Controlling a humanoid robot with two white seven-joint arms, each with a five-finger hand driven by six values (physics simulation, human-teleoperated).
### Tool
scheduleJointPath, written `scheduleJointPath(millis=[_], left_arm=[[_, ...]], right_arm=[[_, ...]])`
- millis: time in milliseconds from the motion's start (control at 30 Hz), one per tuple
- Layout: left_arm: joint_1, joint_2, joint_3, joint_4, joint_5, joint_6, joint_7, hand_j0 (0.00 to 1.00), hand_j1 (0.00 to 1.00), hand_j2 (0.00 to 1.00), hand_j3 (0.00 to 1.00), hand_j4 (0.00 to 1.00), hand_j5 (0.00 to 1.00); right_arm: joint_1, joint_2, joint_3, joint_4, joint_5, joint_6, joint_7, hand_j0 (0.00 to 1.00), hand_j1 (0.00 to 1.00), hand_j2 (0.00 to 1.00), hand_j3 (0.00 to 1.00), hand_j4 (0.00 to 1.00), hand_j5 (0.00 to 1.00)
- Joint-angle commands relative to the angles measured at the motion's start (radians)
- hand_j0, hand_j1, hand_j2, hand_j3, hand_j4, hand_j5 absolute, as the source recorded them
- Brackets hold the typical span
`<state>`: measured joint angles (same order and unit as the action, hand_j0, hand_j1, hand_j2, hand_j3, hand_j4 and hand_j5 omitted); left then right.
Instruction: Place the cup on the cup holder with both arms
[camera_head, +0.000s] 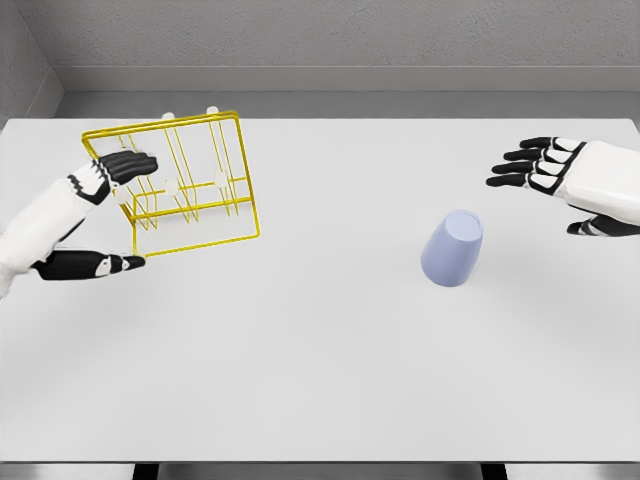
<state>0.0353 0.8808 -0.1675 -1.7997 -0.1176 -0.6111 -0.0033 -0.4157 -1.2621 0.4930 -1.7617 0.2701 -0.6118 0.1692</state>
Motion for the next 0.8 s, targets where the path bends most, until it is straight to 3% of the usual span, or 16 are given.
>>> scheduleJointPath(millis=[0, 200, 233, 300, 333, 400, 567, 767], left_arm=[[0.0, -0.006, -0.044, -0.001, -0.004, 0.0, 0.0, 1.0, 1.0, 1.0, 1.0, 1.0, 1.0], [0.002, -0.016, -0.073, -0.001, -0.051, 0.0, 0.0, 1.0, 1.0, 1.0, 1.0, 1.0, 1.0], [0.003, -0.017, -0.073, -0.001, -0.05, 0.0, 0.0, 1.0, 1.0, 1.0, 1.0, 1.0, 1.0], [0.003, -0.017, -0.072, -0.001, -0.047, 0.0, 0.002, 1.0, 1.0, 1.0, 1.0, 1.0, 1.0], [0.003, -0.017, -0.072, -0.001, -0.045, 0.0, 0.002, 1.0, 1.0, 1.0, 1.0, 1.0, 1.0], [0.003, -0.017, -0.072, -0.001, -0.045, 0.0, 0.002, 1.0, 1.0, 1.0, 1.0, 1.0, 1.0], [0.009, -0.017, -0.079, -0.001, -0.053, 0.0, 0.002, 1.0, 1.0, 1.0, 1.0, 1.0, 1.0], [0.008, -0.057, -0.132, 0.003, -0.054, 0.0, 0.002, 1.0, 1.0, 1.0, 1.0, 1.0, 1.0]], right_arm=[[0.0, 0.0, -0.001, -0.001, -0.006, 0.001, 0.0, 1.0, 1.0, 1.0, 1.0, 1.0, 1.0], [-0.003, 0.003, 0.001, 0.005, -0.009, 0.001, 0.001, 1.0, 1.0, 1.0, 1.0, 1.0, 1.0], [-0.014, 0.015, 0.001, 0.005, 0.02, 0.001, 0.056, 1.0, 1.0, 1.0, 1.0, 1.0, 1.0], [-0.095, 0.151, 0.002, 0.054, 0.017, 0.001, 0.349, 1.0, 1.0, 1.0, 1.0, 1.0, 1.0], [-0.133, 0.213, 0.009, 0.085, 0.017, 0.001, 0.44, 1.0, 1.0, 1.0, 1.0, 1.0, 1.0], [-0.195, 0.277, 0.019, 0.137, 0.023, 0.001, 0.442, 1.0, 1.0, 1.0, 1.0, 1.0, 1.0], [-0.318, 0.317, 0.136, 0.232, 0.058, 0.001, 0.442, 1.0, 1.0, 1.0, 1.0, 1.0, 1.0], [-0.345, 0.402, 0.243, 0.32, 0.166, 0.001, 0.442, 0.99, 0.99, 0.99, 0.99, 0.99, 0.99]])
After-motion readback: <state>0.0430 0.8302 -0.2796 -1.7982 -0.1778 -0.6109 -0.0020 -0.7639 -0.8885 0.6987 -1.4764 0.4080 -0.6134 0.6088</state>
